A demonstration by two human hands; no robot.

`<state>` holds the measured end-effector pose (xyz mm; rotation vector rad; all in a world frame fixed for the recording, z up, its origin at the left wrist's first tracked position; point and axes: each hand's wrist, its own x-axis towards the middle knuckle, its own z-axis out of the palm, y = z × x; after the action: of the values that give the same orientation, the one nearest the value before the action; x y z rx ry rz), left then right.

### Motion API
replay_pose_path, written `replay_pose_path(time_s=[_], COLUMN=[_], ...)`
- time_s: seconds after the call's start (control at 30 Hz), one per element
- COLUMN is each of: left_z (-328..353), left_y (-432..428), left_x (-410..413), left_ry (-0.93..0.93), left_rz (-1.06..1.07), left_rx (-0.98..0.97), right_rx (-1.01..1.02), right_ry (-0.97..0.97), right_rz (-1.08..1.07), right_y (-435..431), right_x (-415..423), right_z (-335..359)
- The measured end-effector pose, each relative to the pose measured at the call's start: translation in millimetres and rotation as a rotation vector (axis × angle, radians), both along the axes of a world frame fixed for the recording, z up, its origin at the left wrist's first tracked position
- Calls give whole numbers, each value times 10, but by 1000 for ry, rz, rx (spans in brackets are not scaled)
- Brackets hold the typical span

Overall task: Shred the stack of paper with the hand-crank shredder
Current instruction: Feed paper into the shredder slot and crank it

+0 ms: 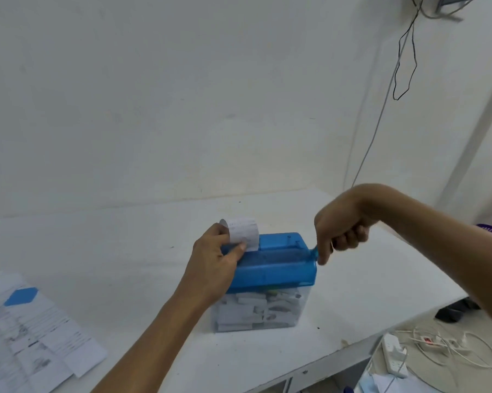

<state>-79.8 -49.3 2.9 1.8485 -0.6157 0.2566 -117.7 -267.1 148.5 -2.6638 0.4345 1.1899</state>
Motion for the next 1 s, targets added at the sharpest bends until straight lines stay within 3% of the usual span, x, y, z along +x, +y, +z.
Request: replay_pose_path(time_s=[0.2, 0.27, 0.33, 0.4, 0.6, 0.67, 0.73, 0.77, 0.83, 0.9, 0.93, 1.0], left_z=[-30, -39, -50, -57, -49, -60, -64, -58, -19, -9, -11, -26], left_y=[5, 9, 4, -2, -29, -41, -47, -49, -56, -51, -54, -50], left_x=[34, 45, 40, 51, 49, 64, 56, 47, 20, 10, 9, 22], left_ry=[-8, -15, -11, -2, -47, -50, -12, 2, 1, 0, -3, 4], left_rz=[-21, -24, -35, -39, 0, 4, -13, -27, -42, -46, -46, -49], left_rx=[21, 33, 44, 49, 71, 87, 87, 81, 74, 86, 79, 71], right_rx=[-175, -128, 45, 251, 827, 784, 576, 441, 210, 232, 289, 347], right_ry=[-673, -902, -1031, -984, -532, -412, -358, -418, -759, -1162, -1243, -1145], right_rz=[108, 65, -61, -208, -655, -639, -521, -456, -367, -281, -194, -14], right_y=[-92, -130, -158, -198, -267, -253, -282, -298, -335, -183, -33, 253], right_x=[147, 196, 278, 375, 166, -56, -193, -214, -194, -196, -213, -202], right_z=[-226, -460, -663, -906, -1778, -1750, -1561, -1434, -1166, -865, -732, -619])
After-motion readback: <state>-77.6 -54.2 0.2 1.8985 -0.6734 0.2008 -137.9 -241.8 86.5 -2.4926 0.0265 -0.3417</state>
